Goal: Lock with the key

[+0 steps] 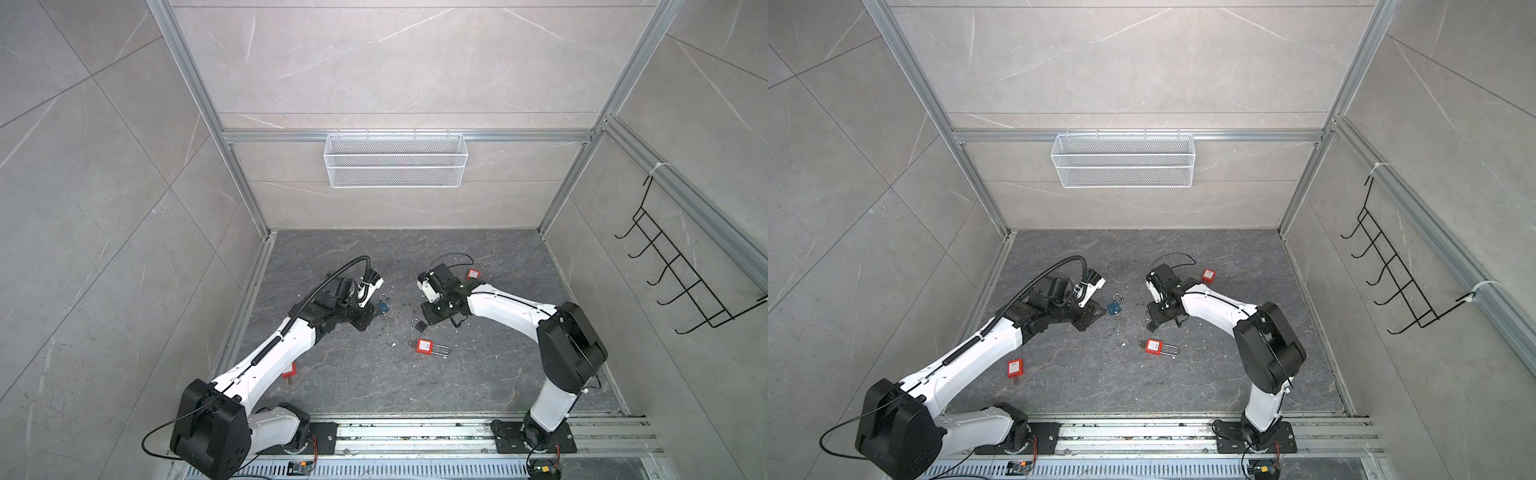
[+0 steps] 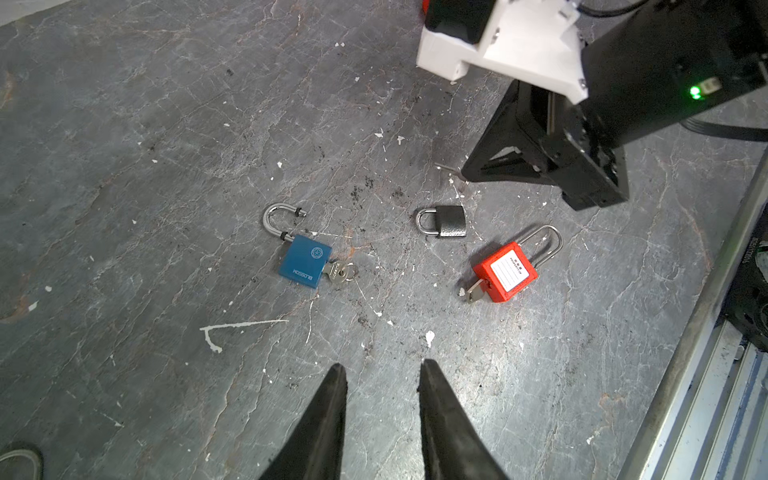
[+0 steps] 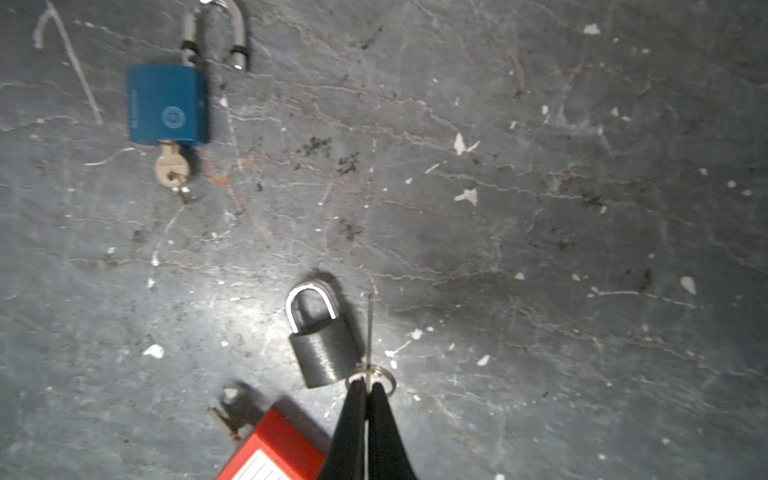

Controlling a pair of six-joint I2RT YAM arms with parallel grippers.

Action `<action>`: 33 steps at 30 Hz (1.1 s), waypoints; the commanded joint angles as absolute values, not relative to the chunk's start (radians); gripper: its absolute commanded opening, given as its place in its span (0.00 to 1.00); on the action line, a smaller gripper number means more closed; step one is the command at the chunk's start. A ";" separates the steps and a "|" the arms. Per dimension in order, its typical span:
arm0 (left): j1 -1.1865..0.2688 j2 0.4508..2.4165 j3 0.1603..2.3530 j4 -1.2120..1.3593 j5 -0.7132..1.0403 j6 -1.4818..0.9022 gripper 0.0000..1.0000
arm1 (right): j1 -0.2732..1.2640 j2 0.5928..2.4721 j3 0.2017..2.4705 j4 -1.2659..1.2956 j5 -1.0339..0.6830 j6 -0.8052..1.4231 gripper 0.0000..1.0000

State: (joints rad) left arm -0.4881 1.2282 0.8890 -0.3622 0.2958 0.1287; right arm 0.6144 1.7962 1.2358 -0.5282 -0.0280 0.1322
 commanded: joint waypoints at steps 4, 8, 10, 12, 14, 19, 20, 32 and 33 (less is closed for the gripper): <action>-0.488 1.205 0.871 -0.350 0.287 0.068 0.32 | 0.605 1.866 1.298 -0.610 0.014 0.189 0.07; -0.491 1.215 0.867 -0.347 0.288 0.043 0.31 | 0.605 1.888 1.280 -0.610 0.011 0.287 0.09; -0.496 1.222 0.863 -0.340 0.291 0.035 0.31 | 0.606 1.895 1.276 -0.610 0.027 0.320 0.15; -0.503 1.225 0.866 -0.341 0.291 0.035 0.31 | 0.605 1.893 1.273 -0.607 0.047 0.333 0.17; -0.506 1.227 0.868 -0.344 0.293 0.036 0.31 | 0.605 1.890 1.274 -0.608 0.044 0.328 0.24; -0.513 1.212 0.872 -0.348 0.291 0.036 0.30 | 0.629 1.835 1.296 -0.624 0.087 0.284 0.39; -0.514 1.209 0.874 -0.347 0.291 0.039 0.31 | 0.643 1.821 1.299 -0.620 0.086 0.257 0.45; -0.532 1.223 0.884 -0.359 0.282 0.039 0.31 | 0.704 1.907 1.345 -0.638 0.021 0.109 0.57; -0.534 1.223 0.882 -0.358 0.281 0.039 0.31 | 0.707 1.917 1.351 -0.640 0.017 0.101 0.58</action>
